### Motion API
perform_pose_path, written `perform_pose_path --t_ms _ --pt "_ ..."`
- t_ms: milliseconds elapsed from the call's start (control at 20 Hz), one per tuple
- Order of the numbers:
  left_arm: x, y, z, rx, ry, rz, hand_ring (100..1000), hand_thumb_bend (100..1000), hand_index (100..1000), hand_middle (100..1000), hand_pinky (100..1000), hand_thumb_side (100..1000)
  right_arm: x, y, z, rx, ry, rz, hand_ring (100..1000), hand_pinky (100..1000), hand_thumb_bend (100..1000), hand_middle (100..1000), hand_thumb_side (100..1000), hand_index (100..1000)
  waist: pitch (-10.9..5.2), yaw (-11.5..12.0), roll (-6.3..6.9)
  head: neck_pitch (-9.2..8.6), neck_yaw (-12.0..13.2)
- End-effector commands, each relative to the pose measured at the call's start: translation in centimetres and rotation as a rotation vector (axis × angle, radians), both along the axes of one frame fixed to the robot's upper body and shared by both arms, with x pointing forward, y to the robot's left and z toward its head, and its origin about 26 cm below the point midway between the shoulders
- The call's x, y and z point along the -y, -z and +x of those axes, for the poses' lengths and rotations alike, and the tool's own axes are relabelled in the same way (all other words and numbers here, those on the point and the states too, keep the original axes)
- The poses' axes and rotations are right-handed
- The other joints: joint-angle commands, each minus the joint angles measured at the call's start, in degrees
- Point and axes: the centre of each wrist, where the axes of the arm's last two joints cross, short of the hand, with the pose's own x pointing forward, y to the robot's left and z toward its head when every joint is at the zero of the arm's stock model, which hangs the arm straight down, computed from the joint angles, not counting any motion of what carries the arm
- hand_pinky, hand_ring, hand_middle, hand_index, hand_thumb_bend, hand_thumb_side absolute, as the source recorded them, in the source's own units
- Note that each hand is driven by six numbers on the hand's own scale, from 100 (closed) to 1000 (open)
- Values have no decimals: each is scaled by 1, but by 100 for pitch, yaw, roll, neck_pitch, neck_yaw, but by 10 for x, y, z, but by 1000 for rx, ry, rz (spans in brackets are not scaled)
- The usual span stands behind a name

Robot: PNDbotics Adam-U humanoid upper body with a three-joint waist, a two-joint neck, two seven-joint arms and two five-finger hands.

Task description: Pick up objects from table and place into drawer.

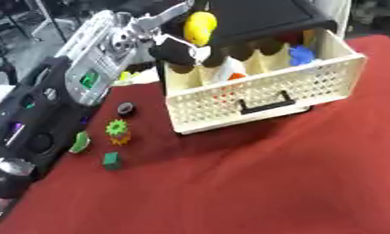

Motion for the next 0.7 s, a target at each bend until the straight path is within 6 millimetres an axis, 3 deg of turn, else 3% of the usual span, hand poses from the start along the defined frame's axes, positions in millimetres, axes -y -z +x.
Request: perform_pose_path --t_ms 50,250,350,450,550,600,650,700 --pt "-2 -10 -2 21 -4 -4 205 100 714 220 100 290 2 -12 -3 20 12 -30 452 565 100 392 1000 619 -120 4 -60 -13 -28" --pt "-5 -5 2 5 -21 3 220 100 722 237 100 330 3 -12 -3 18 14 -30 451 565 100 391 1000 618 -115 7 -55 -13 -41" --pt "-6 -5 3 5 -27 2 248 100 740 265 100 400 3 -12 -3 17 16 -30 450 565 100 391 1000 618 -111 13 -52 -11 -45" --pt "-8 -4 4 7 -38 7 309 100 768 328 158 506 3 -11 -3 16 18 -30 450 564 100 390 1000 618 -109 21 -50 -3 -48" --pt "-9 -4 5 11 -53 18 388 100 782 414 236 568 3 -11 -4 16 20 -30 449 564 100 390 1000 618 -109 23 -49 4 -52" --pt "-9 -4 5 14 -59 24 488 100 794 514 337 619 3 -11 -4 16 21 -29 449 564 100 390 1000 617 -110 23 -49 6 -54" --pt "-10 -4 5 17 -63 30 524 100 800 557 385 634 3 -11 -4 16 22 -28 449 563 100 390 1000 617 -111 23 -49 7 -55" --pt "-10 -4 5 21 -63 35 620 100 839 673 493 684 3 -11 -4 16 23 -28 449 563 100 390 1000 617 -111 23 -48 7 -58"
